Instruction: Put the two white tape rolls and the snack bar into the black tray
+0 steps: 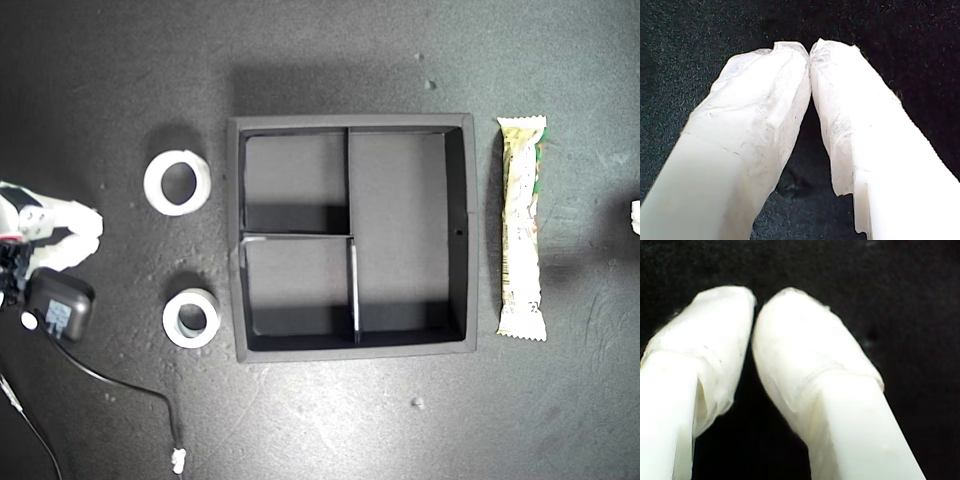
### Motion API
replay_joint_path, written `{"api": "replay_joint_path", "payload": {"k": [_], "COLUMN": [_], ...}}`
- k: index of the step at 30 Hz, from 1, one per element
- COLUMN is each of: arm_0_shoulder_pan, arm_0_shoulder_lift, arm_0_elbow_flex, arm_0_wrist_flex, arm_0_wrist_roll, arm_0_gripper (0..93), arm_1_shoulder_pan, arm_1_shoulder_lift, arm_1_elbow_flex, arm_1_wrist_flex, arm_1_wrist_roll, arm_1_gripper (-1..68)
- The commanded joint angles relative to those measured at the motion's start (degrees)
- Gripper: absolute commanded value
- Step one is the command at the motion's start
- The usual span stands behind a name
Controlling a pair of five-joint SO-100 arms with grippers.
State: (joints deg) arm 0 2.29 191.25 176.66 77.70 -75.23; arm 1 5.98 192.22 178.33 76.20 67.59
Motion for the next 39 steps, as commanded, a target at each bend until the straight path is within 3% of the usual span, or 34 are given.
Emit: {"api": "replay_joint_path", "payload": {"k": [1, 20, 24, 28, 30, 32, 33, 36, 39], "arm_0_shoulder_pan": [0.26, 0.26, -2.81, -3.52, -3.78, -3.16, -0.97, 1.14, 0.79], "arm_0_shoulder_lift": [2.81, 2.81, 2.81, 2.81, 2.81, 2.81, 2.81, 2.81, 2.81], "arm_0_elbow_flex": [3.16, 3.16, 3.16, 3.16, 3.16, 3.16, 3.16, 3.16, 0.18], "arm_0_wrist_flex": [2.11, 2.11, 2.20, 0.79, -2.72, -2.90, -4.75, -15.56, -20.65], "arm_0_wrist_roll": [-0.62, -0.62, -8.79, -9.67, -7.47, -13.97, -13.97, 3.78, 12.13], "arm_0_gripper": [0.2, 0.2, 0.2, 3.5, 0.0, 0.0, 0.2, 0.3, 5.7], "arm_1_shoulder_pan": [-0.35, -0.35, 0.00, 3.78, 5.71, 4.92, 2.90, -2.55, 1.14], "arm_1_shoulder_lift": [-0.26, -0.26, -0.18, -0.18, -0.18, -0.18, -0.18, -0.18, -0.18], "arm_1_elbow_flex": [0.70, 0.70, 0.70, 0.70, 0.70, 0.70, 0.70, 0.70, 0.70], "arm_1_wrist_flex": [0.62, 0.62, 0.44, 0.35, -3.34, -10.11, -14.68, -24.26, -27.07], "arm_1_wrist_roll": [-0.35, -0.35, 1.67, 8.70, 4.13, -6.24, -12.39, -23.73, -17.84], "arm_1_gripper": [0.0, 0.0, 0.0, 0.0, 0.2, 2.3, 2.1, 2.2, -0.2]}}
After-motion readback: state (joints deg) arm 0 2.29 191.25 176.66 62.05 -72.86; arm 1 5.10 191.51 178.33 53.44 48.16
